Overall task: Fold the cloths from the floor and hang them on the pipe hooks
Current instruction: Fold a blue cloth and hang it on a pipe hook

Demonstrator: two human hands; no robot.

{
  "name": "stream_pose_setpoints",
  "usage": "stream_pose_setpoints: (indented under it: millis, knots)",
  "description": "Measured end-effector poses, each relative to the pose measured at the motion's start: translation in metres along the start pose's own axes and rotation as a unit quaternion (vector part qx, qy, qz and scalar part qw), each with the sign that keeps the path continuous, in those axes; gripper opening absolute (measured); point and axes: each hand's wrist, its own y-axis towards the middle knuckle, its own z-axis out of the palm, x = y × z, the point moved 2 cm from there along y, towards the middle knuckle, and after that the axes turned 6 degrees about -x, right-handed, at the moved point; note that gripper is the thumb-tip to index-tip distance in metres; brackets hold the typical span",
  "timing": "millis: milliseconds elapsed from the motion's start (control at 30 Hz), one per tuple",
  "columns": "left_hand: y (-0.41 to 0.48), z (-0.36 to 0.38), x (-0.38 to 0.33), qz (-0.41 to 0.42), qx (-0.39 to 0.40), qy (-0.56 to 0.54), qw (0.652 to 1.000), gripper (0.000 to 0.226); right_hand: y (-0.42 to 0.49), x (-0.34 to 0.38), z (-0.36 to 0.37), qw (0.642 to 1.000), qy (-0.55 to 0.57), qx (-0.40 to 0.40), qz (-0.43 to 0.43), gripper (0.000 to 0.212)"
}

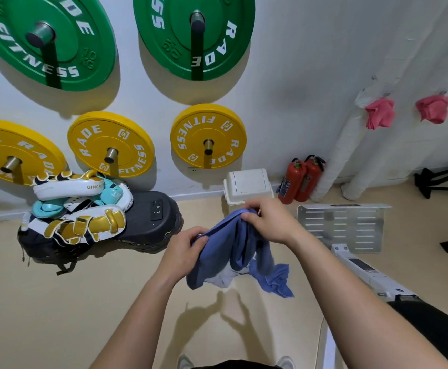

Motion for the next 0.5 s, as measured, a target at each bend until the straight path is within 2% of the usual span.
stream_pose_setpoints:
  millis: [100, 233, 500]
  knots:
    - [-0.001, -0.001, 0.01, -0.009, -0.013, 0.013, 1.0, 0.022, 0.007, -0.005, -0.023, 0.999, -0.012, -0.036, -0.004, 0.013]
    - [0.002, -0.006, 0.021, -0.027, -0.031, 0.007, 0.999, 0.018, 0.018, -0.016, -0.051, 0.997, -0.015, -0.074, -0.006, 0.013]
    - [0.019, -0.025, 0.015, -0.088, -0.153, -0.039, 0.984, 0.011, 0.03, -0.049, -0.074, 0.992, -0.012, -0.124, 0.026, 0.006]
